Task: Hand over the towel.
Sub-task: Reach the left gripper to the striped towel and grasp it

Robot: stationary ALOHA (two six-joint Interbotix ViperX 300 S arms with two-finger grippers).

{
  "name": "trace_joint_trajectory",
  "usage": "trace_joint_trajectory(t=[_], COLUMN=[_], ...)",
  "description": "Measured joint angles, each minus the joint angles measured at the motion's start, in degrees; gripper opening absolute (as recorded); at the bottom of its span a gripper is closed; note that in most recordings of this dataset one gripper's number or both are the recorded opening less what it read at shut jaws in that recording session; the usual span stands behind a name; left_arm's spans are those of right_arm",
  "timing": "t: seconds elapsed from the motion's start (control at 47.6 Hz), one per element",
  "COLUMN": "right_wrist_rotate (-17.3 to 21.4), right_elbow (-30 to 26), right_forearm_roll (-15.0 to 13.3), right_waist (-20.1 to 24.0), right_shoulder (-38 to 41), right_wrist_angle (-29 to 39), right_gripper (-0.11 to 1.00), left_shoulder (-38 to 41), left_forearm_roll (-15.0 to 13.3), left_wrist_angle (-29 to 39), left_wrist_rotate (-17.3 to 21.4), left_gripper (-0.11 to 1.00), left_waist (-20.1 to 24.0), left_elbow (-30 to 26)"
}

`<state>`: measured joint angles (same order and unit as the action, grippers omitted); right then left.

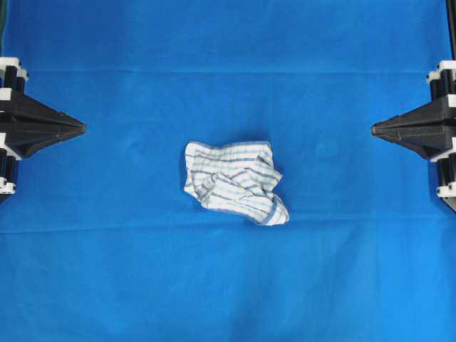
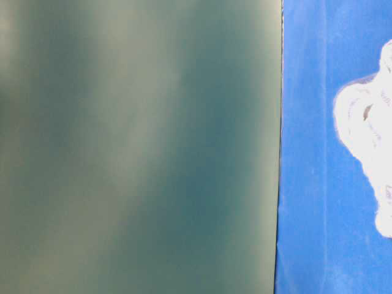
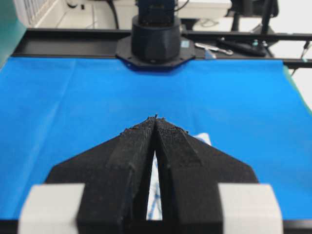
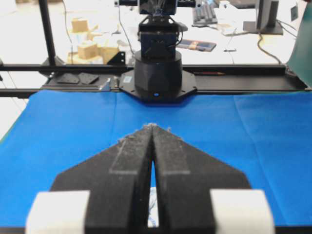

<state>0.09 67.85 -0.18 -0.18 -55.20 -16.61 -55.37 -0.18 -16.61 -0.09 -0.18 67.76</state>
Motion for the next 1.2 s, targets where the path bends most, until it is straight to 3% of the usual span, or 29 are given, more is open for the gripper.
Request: trace_joint_trajectory(t=[0.273, 0.504, 0.588, 0.756, 0.861, 0.924, 1.196], right_wrist_rotate=[0.0, 0.09, 0.09, 0.09, 0.18, 0.18, 0.18], right_elbow=[-1.41, -1.49, -1.49, -1.49, -1.49, -1.49, -1.58], right_forearm_roll=[0.0, 0.09, 0.09, 0.09, 0.09, 0.09, 0.09], right_waist=[0.0, 0.0, 0.0, 0.0, 0.0, 0.0, 0.0], right_shoulder=[0.0, 0.44, 0.88, 1.67, 1.76, 1.76, 2.2], right_wrist_angle=[1.41, 2.64, 2.64, 2.72, 2.72, 2.9, 3.16], right_gripper=[0.0, 0.0, 0.0, 0.0, 0.0, 0.0, 0.0], left_shoulder=[2.64, 10.37, 14.15, 24.08, 29.79, 33.49, 49.48], left_forearm_roll=[-0.79, -0.79, -0.88, -0.88, -0.88, -0.88, -0.88], left_wrist_angle=[-2.11, -3.08, -3.16, -2.72, -0.62, 1.58, 11.95], left_wrist_rotate=[-0.18, -0.26, -0.18, -0.62, -1.32, -1.41, -1.58], left_gripper=[0.0, 0.01, 0.14, 0.64, 0.88, 0.93, 0.93], left_waist=[0.0, 0.0, 0.0, 0.0, 0.0, 0.0, 0.0], left_elbow=[-0.97, -4.31, -6.06, -10.11, -13.27, -15.64, -25.22])
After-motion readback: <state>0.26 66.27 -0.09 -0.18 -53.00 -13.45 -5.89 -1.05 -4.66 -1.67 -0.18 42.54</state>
